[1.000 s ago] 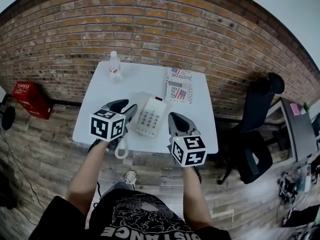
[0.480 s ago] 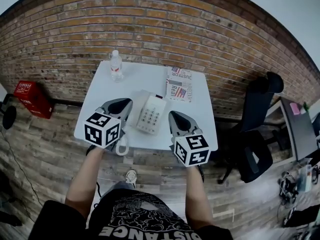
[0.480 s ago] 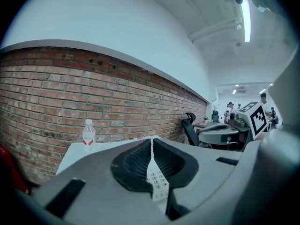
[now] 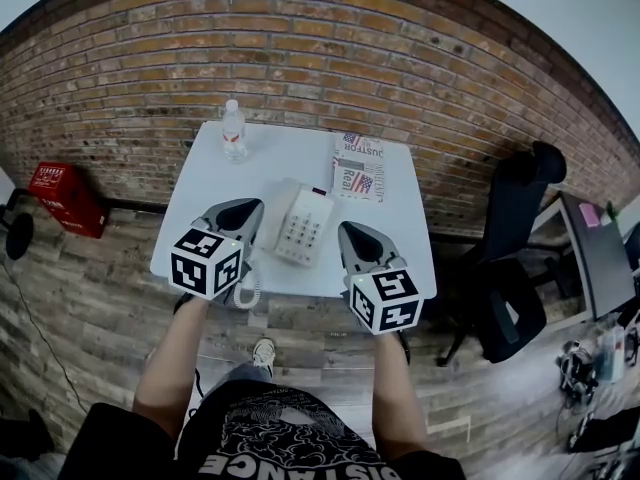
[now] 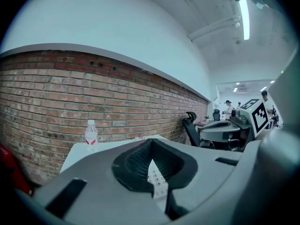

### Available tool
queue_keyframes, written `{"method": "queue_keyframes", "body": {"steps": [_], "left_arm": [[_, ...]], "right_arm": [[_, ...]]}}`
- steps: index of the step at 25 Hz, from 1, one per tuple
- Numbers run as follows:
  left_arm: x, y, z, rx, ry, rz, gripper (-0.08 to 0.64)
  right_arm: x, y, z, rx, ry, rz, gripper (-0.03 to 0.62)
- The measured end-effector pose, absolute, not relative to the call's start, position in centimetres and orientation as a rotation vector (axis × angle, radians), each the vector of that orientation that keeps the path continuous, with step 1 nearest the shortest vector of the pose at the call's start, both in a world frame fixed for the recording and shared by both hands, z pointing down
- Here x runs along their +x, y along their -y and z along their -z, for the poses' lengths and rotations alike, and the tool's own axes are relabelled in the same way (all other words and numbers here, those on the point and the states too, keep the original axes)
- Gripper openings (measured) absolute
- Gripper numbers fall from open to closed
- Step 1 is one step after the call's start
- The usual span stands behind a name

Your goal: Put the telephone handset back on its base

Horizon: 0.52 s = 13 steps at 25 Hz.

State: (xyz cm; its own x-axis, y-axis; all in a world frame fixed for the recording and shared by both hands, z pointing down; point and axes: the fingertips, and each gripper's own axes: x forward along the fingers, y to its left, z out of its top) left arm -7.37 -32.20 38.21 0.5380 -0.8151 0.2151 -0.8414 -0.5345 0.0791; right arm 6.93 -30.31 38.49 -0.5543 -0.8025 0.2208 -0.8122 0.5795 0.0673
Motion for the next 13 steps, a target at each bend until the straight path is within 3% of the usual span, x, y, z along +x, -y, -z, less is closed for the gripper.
{"method": "queue_keyframes", "body": {"steps": [13], "left_arm": [[-8.06,31.93,-38.68,2.563,1.416,-0.206,0.006]], "right_arm": [[6.58,30.02,-38.09,1.339,2.588,-0.048,-0.002]]}}
